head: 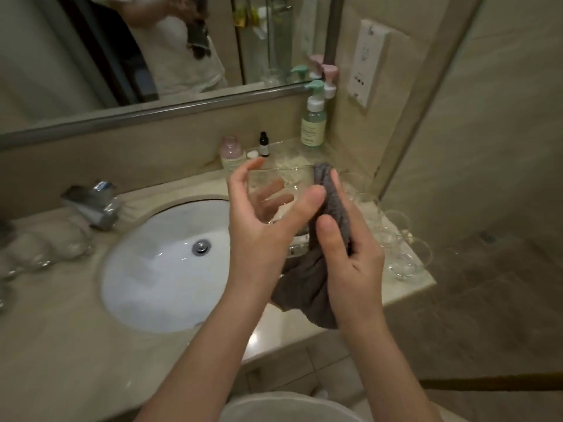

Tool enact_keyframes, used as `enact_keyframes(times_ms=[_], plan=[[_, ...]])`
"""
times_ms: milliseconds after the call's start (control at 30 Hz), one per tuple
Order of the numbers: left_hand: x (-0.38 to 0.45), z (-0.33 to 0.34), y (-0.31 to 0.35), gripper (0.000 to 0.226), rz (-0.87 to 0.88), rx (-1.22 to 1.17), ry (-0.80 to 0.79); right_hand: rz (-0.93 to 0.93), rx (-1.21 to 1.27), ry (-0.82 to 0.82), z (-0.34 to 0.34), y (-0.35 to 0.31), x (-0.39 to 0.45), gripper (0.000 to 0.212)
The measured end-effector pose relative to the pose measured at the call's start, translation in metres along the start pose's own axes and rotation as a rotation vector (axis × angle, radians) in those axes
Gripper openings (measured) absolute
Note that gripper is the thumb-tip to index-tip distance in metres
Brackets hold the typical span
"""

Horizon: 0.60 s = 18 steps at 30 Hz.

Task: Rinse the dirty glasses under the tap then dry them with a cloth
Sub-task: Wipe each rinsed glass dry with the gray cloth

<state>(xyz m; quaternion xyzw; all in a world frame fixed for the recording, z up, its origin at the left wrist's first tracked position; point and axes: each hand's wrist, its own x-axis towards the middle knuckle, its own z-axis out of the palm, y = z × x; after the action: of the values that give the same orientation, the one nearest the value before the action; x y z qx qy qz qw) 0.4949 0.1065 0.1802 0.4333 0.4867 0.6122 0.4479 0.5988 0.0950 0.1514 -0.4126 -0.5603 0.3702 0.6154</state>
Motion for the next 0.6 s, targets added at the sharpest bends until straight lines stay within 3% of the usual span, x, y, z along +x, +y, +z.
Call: enact_keyframes(times_ms=[67,233,300,433,500,600], plan=[[0.004,-0.02,0.006,0.072,-0.059,-0.101,0.013,-0.01,0.015,-0.022,0.019,-0.003,-0.004,0.042],[0.009,-0.075,0.017,0.077,-0.233,-0.46,-0.178,0.218,0.319,-0.058,0.063,-0.009,-0.014,0.061],[0.008,-0.091,0.021,0.072,-0.218,-0.375,-0.115,0.249,0.318,-0.081,0.079,-0.011,-0.017,0.06],[0.001,-0.125,0.029,0.047,-0.032,0.131,0.114,0.164,0.225,-0.095,0.107,-0.009,-0.021,0.053],[-0.006,-0.134,0.036,0.039,0.008,0.168,0.147,0.073,0.148,-0.143,0.121,-0.009,-0.023,0.045],[-0.011,-0.15,0.038,0.049,0.017,0.087,0.216,0.027,0.126,-0.214,0.144,-0.014,-0.031,0.041]])
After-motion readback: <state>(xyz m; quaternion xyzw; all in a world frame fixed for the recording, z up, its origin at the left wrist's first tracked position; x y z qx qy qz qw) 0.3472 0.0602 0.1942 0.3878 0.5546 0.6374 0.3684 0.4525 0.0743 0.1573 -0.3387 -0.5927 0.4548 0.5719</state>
